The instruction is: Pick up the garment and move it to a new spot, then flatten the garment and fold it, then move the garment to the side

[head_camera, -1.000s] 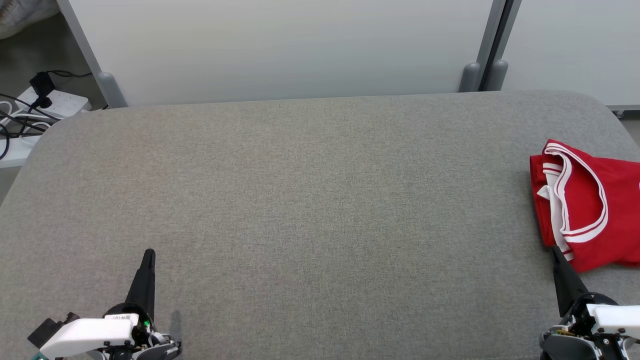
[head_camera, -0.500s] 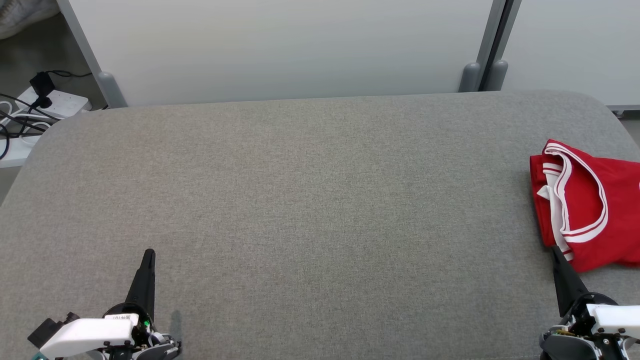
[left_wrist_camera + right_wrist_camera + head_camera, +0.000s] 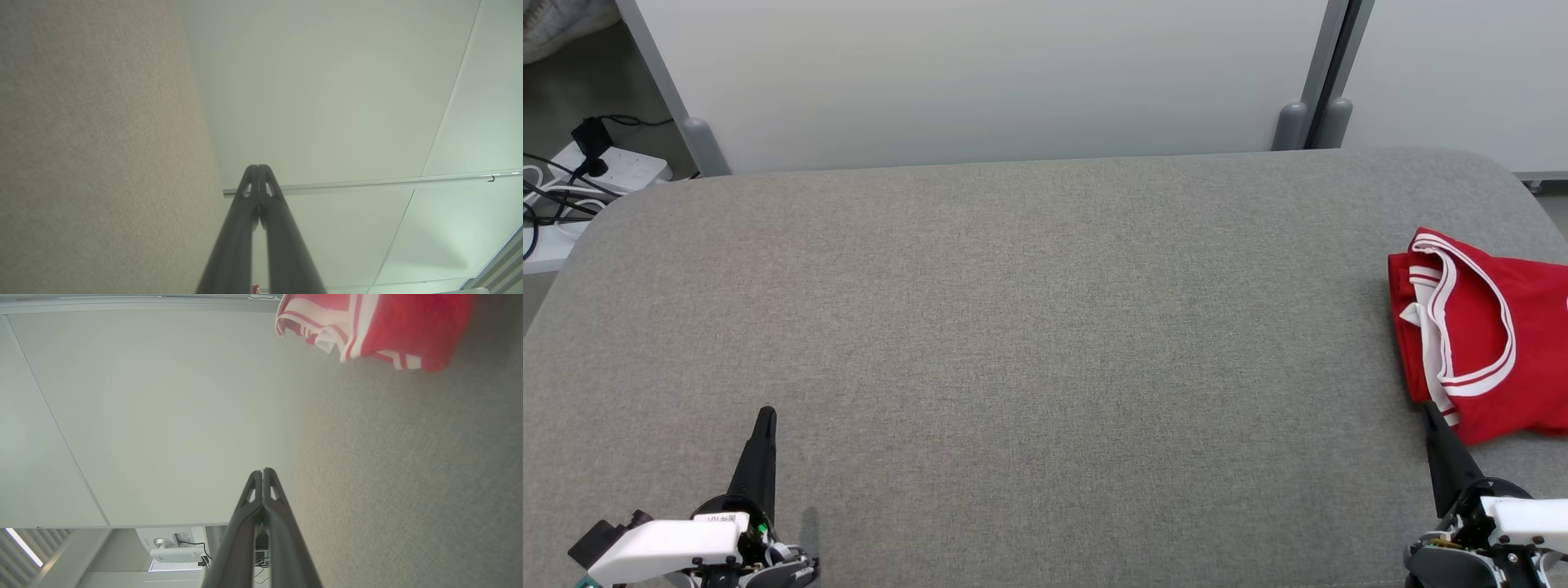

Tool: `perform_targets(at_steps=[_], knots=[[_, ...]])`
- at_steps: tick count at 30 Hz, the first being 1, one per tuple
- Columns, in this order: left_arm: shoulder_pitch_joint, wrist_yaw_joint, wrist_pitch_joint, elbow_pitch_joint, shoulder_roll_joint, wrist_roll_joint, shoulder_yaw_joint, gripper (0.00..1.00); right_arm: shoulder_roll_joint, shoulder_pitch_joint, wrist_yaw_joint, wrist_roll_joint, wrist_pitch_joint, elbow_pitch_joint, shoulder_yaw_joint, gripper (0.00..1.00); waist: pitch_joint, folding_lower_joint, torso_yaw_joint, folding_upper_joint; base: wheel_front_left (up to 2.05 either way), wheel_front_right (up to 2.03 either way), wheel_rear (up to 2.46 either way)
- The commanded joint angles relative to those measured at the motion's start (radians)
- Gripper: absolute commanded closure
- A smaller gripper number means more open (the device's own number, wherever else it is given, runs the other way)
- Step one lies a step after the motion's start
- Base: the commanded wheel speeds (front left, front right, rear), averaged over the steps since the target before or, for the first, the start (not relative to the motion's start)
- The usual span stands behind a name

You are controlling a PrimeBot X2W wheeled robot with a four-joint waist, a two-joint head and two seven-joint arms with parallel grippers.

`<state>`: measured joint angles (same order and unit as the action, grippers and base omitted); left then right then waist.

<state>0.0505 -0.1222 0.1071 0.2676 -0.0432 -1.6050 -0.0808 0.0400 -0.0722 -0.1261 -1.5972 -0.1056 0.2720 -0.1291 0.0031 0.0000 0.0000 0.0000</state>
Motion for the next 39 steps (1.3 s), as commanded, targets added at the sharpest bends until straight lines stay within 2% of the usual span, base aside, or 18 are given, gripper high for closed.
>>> perform_targets(at_steps=[1, 39], knots=[[0.058, -0.008, 0.007, -0.022, -0.007, -0.003, -0.033, 1.0, 0.01, -0.036, -0.005, -0.011, -0.008, -0.027, 0.015, 1.0, 0.0, 0.0, 0.0, 0.0, 0.0, 0.0, 0.0], [0.058, -0.008, 0.007, -0.022, -0.007, -0.003, -0.034, 1.0, 0.01, -0.036, -0.005, -0.011, -0.008, -0.027, 0.015, 1.0, 0.0, 0.0, 0.0, 0.0, 0.0, 0.0, 0.0]])
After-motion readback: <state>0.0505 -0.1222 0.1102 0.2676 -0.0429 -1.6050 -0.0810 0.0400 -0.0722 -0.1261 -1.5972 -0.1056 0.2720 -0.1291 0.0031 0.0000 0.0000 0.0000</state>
